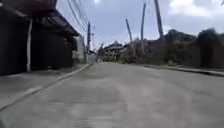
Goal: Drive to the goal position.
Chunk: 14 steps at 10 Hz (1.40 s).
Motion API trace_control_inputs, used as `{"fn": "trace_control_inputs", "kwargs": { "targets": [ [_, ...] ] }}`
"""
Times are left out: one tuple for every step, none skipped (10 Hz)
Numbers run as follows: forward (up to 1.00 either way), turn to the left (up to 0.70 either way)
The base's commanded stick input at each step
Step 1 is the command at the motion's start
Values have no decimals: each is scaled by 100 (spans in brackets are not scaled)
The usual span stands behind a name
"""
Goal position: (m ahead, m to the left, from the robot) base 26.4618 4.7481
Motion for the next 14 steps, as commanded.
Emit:
{"fn": "trace_control_inputs", "kwargs": {
  "targets": [
    [100, 0],
    [100, 0],
    [100, 0],
    [100, 0],
    [100, 0],
    [100, 0],
    [100, 0],
    [100, 0],
    [100, -2],
    [100, -2],
    [100, -3],
    [100, -2],
    [100, -3],
    [100, -2]
  ]
}}
